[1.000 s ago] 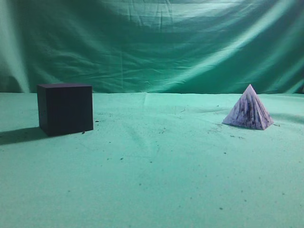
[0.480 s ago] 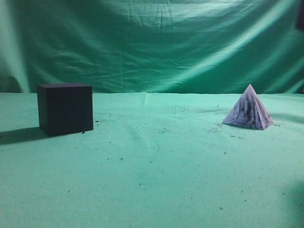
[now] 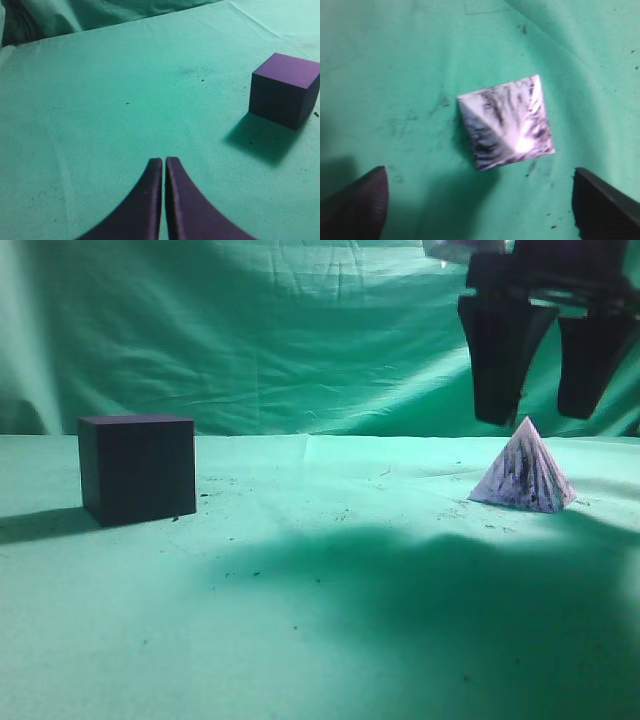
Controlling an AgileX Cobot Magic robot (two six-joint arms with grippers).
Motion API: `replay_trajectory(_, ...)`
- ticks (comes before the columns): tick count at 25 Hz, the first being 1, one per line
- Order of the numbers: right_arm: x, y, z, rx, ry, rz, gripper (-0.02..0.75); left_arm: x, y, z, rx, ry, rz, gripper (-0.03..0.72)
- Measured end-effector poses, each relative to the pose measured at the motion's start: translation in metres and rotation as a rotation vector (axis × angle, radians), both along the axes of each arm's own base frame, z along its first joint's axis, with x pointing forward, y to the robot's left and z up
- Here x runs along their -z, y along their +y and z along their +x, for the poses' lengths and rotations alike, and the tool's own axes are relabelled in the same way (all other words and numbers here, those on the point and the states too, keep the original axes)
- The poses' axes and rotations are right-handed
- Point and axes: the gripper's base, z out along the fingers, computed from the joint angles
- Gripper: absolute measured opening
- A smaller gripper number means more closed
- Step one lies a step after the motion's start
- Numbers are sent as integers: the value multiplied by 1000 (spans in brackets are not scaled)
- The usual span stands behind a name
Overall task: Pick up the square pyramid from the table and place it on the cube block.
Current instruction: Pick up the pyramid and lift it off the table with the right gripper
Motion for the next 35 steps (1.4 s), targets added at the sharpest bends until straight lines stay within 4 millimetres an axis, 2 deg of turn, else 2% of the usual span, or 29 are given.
replay_trajectory(3, 12, 0, 9, -18, 2, -45, 643, 0, 0, 0, 0, 0, 0, 0)
replay_trajectory(4, 16, 0, 11, -20, -1, -50, 596, 0, 0, 0, 0, 0, 0, 0)
replay_trajectory(5, 20, 1, 13, -20, -4, -51, 586, 0, 0, 0, 0, 0, 0, 0)
replay_trajectory(13, 48, 5, 23, -20, 18, -63, 592, 0, 0, 0, 0, 0, 0, 0)
replay_trajectory(14, 52, 5, 24, -21, 24, -67, 550, 0, 0, 0, 0, 0, 0, 0)
replay_trajectory(18, 59, 6, 26, -22, 44, -76, 546, 0, 0, 0, 0, 0, 0, 0)
replay_trajectory(19, 59, 6, 26, -20, 49, -74, 463, 0, 0, 0, 0, 0, 0, 0)
replay_trajectory(21, 59, 6, 26, -21, 54, -83, 393, 0, 0, 0, 0, 0, 0, 0)
replay_trajectory(29, 54, 2, 32, 51, 51, -156, 402, 0, 0, 0, 0, 0, 0, 0)
replay_trajectory(32, 40, 3, 40, 41, 27, -180, 402, 0, 0, 0, 0, 0, 0, 0)
replay_trajectory(35, 8, 18, 46, 20, -50, -153, 402, 0, 0, 0, 0, 0, 0, 0)
